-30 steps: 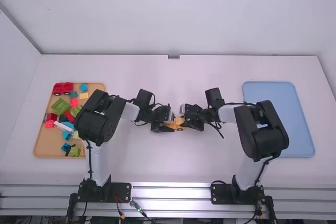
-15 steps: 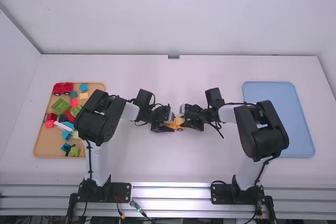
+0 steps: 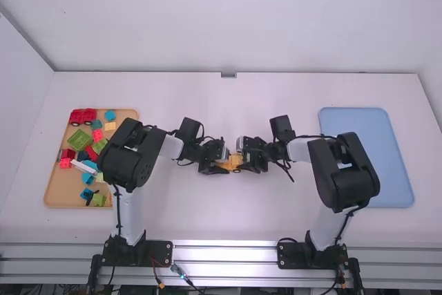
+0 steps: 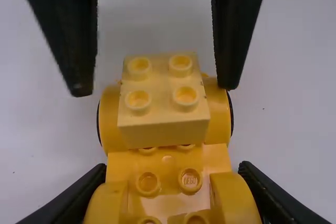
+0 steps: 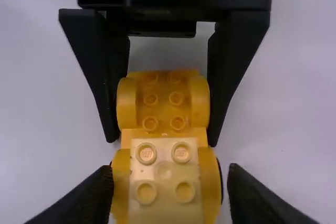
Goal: Assemble lego blocks to make yellow taxi
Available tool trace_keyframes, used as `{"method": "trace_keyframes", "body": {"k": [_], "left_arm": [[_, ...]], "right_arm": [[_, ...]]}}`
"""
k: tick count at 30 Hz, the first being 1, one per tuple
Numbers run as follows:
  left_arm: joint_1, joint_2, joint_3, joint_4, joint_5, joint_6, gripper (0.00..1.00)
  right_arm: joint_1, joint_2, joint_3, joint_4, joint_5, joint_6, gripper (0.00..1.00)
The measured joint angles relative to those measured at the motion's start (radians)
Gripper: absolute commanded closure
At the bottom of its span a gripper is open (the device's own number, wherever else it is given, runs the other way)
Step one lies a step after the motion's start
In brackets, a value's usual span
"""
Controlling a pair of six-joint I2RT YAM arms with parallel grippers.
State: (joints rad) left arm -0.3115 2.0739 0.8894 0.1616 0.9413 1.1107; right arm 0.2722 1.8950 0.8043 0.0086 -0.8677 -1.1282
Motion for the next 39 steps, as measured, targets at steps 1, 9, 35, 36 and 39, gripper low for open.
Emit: {"method": "trace_keyframes", "body": {"k": [1, 9, 35, 36, 39], "left_arm": [[0.000, 0.000, 0.000, 0.000, 0.000, 0.000, 0.48], [0.000, 0.000, 0.000, 0.000, 0.000, 0.000, 0.48], [0.000, 0.000, 0.000, -0.001, 0.000, 0.000, 0.48], [0.000, 0.000, 0.000, -0.001, 0.000, 0.000, 0.48], [0.000, 0.000, 0.000, 0.000, 0.000, 0.000, 0.48]], "right_arm": [[0.000, 0.000, -0.002, 0.015, -0.008, 0.002, 0.28], [-0.044, -0.013, -0.002, 0.032, -0.169, 0.000, 0.66], [-0.033, -0.017, -0.055, 0.066, -0.131, 0.049, 1.00], [-0.033, -0.017, -0.056, 0.066, -0.130, 0.050, 1.00], [-0.026, -0.017, -0.058, 0.063, -0.128, 0.051, 1.00]]}}
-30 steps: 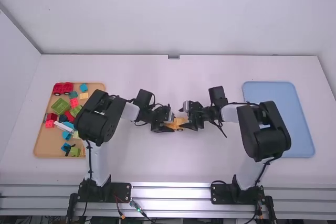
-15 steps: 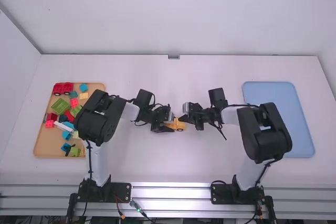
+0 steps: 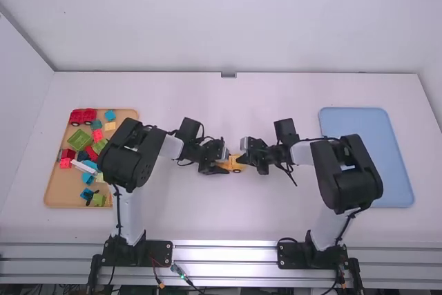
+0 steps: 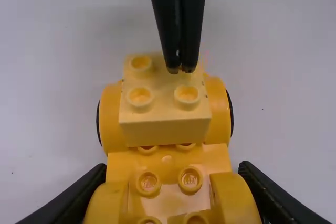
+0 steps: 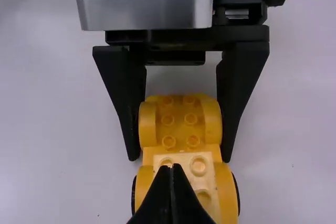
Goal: Assemble lego blocks to make yellow taxi
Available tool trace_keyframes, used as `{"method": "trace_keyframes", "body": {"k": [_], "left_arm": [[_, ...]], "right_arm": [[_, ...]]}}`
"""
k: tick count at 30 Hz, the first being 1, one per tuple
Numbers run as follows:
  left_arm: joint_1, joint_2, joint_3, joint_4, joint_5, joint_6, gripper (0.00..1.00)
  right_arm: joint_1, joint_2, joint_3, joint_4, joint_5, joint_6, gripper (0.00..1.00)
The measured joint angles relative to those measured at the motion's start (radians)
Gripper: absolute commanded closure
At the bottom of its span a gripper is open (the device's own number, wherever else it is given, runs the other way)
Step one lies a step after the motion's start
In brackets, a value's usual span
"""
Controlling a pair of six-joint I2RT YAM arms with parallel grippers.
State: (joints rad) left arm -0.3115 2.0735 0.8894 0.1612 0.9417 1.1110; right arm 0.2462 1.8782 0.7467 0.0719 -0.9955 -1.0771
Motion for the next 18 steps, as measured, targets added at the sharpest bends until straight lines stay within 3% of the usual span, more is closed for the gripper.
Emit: {"method": "trace_keyframes", "body": {"k": [10, 18], "left_arm": [[0.000, 0.000, 0.000, 0.000, 0.000, 0.000, 0.48], [0.000, 0.000, 0.002, 0.001, -0.004, -0.003, 0.48]], "right_arm": [[0.086, 0.000, 0.000, 0.002, 0.079, 0.000, 1.00], [0.054, 0.001, -0.002, 0.023, 0.034, -0.001, 1.00]]}}
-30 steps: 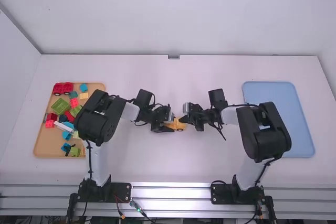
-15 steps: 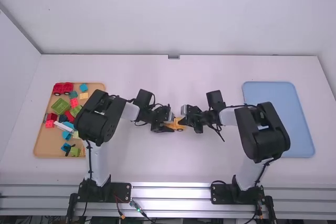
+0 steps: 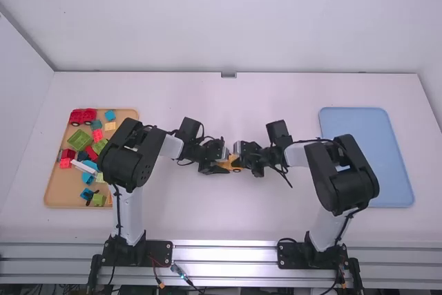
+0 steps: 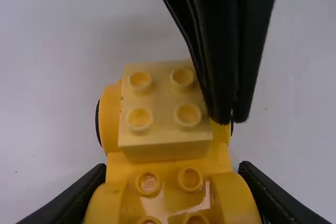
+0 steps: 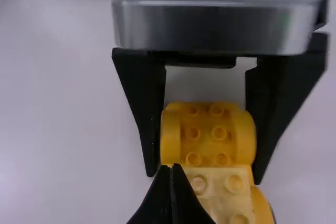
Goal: Assemble lego blocks to make yellow taxi
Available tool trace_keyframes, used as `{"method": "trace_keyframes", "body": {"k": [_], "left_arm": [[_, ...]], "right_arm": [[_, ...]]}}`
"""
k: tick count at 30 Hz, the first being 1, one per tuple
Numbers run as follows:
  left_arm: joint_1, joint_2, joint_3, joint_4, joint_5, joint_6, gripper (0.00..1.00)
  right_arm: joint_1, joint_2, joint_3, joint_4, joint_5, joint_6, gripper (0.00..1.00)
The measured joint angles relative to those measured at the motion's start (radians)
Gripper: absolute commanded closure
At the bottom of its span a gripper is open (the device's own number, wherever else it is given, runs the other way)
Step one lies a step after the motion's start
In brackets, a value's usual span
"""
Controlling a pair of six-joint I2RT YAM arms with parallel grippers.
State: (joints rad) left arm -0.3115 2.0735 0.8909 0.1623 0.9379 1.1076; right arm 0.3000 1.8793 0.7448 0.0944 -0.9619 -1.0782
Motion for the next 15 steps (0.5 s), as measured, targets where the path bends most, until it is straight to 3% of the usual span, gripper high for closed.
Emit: {"method": "trace_keyframes", "body": {"k": [8, 15], "left_arm": [[0.000, 0.000, 0.000, -0.002, 0.002, 0.000, 0.48], [0.000, 0.000, 0.000, -0.002, 0.002, 0.000, 0.49]], "right_arm": [[-0.099, 0.000, 0.000, 0.008, -0.154, -0.068, 1.00], [-0.061, 0.000, 0.000, 0.009, -0.083, -0.051, 1.00]]}}
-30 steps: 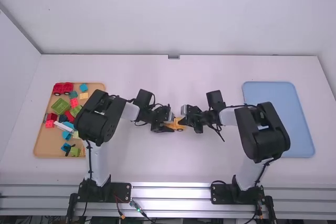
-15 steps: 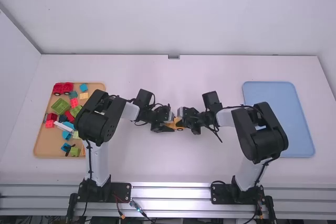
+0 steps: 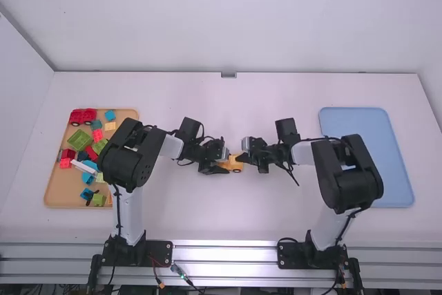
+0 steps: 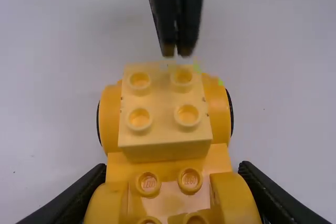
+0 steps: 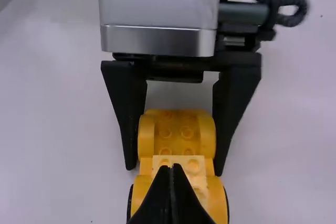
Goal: Assemble lego blocks to make yellow taxi
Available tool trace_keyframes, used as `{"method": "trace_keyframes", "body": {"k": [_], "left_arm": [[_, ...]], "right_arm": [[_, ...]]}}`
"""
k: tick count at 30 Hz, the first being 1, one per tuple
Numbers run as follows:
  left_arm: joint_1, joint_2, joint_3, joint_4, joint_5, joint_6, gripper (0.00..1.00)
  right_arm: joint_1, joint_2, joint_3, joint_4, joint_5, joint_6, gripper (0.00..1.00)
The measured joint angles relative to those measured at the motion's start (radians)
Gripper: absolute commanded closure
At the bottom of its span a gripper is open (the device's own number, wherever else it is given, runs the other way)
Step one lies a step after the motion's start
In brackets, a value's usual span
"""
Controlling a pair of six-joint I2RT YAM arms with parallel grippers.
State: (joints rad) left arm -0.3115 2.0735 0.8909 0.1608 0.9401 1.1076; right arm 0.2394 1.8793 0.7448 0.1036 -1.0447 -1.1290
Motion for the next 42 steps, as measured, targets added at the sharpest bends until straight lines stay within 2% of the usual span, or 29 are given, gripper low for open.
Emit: {"method": "trace_keyframes", "body": {"k": [4, 17, 22, 28, 35, 42], "left_arm": [[0.000, 0.000, 0.000, 0.000, 0.000, 0.000, 0.49], [0.000, 0.000, 0.000, 0.005, -0.003, -0.001, 0.50], [0.004, 0.000, 0.000, 0.004, -0.003, 0.000, 0.50], [0.003, 0.000, 0.000, 0.011, -0.004, -0.005, 0.51], [-0.001, 0.000, 0.000, 0.021, -0.010, -0.015, 0.51], [-0.001, 0.000, 0.000, 0.022, -0.010, -0.016, 0.50]], "right_arm": [[0.047, 0.000, 0.000, 0.024, 0.083, 0.041, 1.00], [0.062, 0.025, 0.000, 0.093, 0.105, 0.118, 1.00], [0.056, 0.056, 0.012, 0.103, 0.058, 0.131, 1.00], [0.040, 0.058, 0.027, 0.040, 0.052, 0.121, 1.00], [-0.012, 0.062, 0.029, 0.008, 0.038, 0.108, 1.00], [-0.015, 0.064, 0.028, 0.024, 0.030, 0.087, 1.00]]}}
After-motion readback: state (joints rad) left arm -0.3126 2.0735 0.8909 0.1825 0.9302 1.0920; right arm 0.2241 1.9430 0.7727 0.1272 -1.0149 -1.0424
